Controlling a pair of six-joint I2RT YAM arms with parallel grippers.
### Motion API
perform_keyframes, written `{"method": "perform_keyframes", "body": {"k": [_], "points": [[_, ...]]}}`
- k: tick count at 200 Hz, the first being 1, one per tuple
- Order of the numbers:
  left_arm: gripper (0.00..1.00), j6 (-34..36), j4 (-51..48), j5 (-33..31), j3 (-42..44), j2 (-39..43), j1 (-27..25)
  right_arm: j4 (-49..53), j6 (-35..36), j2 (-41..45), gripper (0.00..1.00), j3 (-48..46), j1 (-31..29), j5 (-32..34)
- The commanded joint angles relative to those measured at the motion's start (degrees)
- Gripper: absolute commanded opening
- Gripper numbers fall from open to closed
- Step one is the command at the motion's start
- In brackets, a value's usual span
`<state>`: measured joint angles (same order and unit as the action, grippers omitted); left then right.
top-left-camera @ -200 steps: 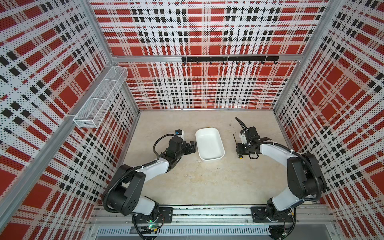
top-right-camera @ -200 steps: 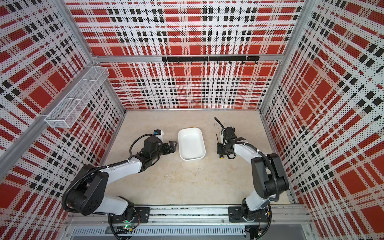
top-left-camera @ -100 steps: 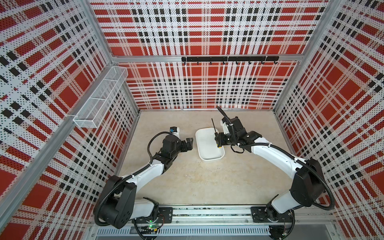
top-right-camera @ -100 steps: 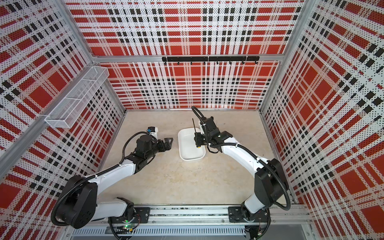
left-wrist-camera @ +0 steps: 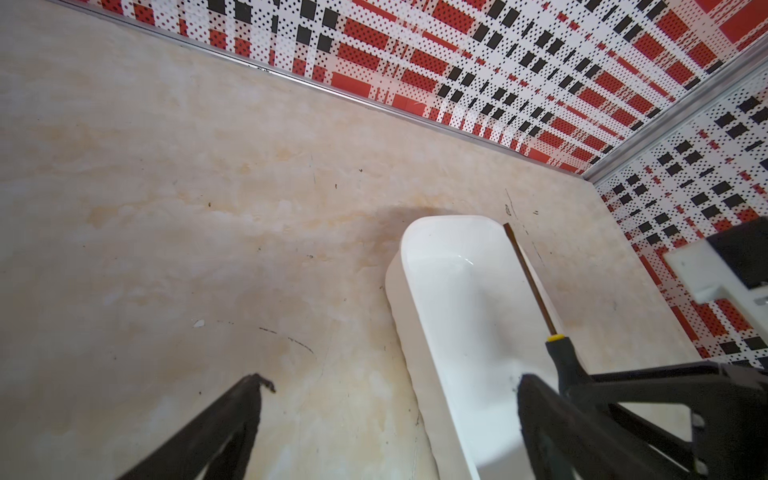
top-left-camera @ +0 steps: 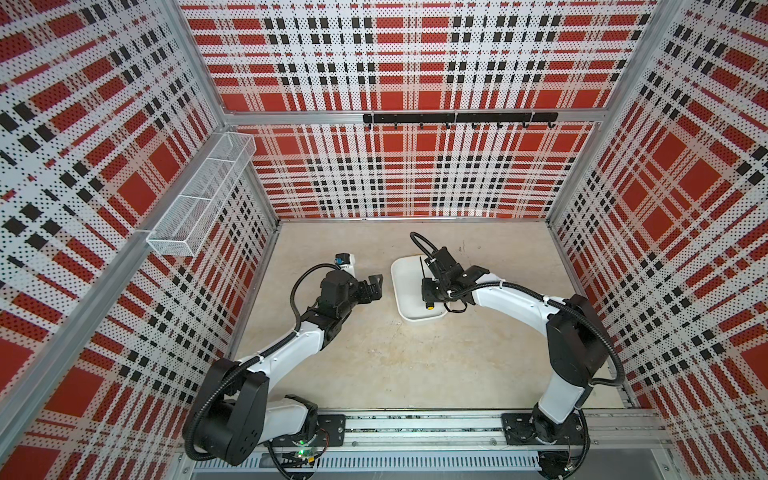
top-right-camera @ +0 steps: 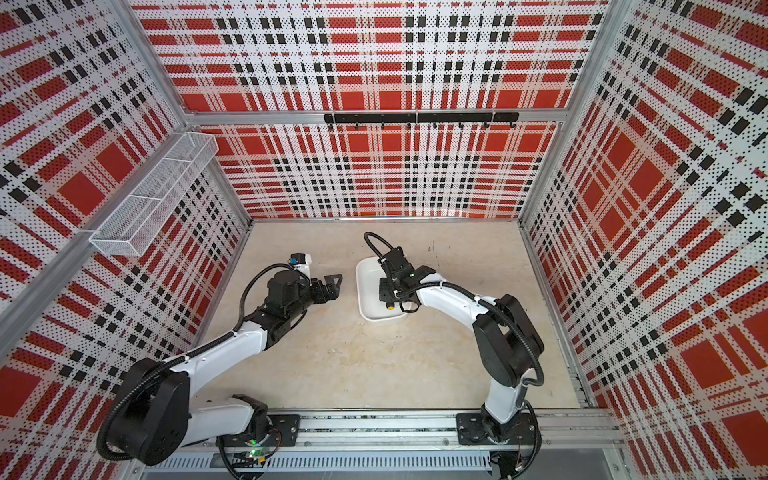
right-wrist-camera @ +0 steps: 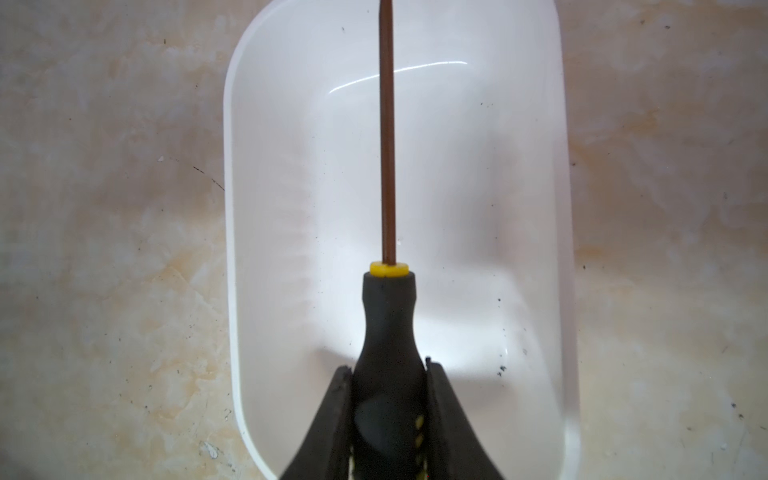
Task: Put the screwdriver in the bin
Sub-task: 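Carry the screwdriver with the right gripper over the white bin, then lower the screwdriver into the bin and open the right gripper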
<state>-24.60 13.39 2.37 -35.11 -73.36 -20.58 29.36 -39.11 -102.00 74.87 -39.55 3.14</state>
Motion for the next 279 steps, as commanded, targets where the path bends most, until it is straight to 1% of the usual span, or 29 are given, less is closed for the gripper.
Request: {"method": "perform_keyframes", "body": {"k": [1, 67, 205, 224, 256, 279], "points": [[0.98, 1.1, 0.2, 0.4, 0.5, -0.2, 0.5, 0.9, -1.1, -1.7, 0.0, 2.2, -0.3, 2.3], [0.98, 1.2, 0.5, 0.7, 0.4, -1.3, 0.6, 1.2, -1.6, -6.0, 0.0, 3.7, -0.5, 2.6], [0.98, 1.2, 0.6, 1.1, 0.8, -1.8, 0.6, 3.2, -1.2, -10.4, 0.0, 6.3, -1.3, 3.7], [0.98, 1.3, 0.5, 1.3, 0.4, -2.1, 0.6, 3.0, -1.2, -10.4, 0.04, 6.1, -1.4, 3.8], [0.98, 1.1, 0.5, 1.6, 0.1, -2.5, 0.5, 3.1, -0.9, -10.6, 0.07, 6.2, -1.5, 3.7], [0.98, 0.9, 0.5, 1.7, 0.2, -2.4, 0.5, 3.1, -0.8, -10.6, 0.14, 6.2, -1.5, 3.8]]}}
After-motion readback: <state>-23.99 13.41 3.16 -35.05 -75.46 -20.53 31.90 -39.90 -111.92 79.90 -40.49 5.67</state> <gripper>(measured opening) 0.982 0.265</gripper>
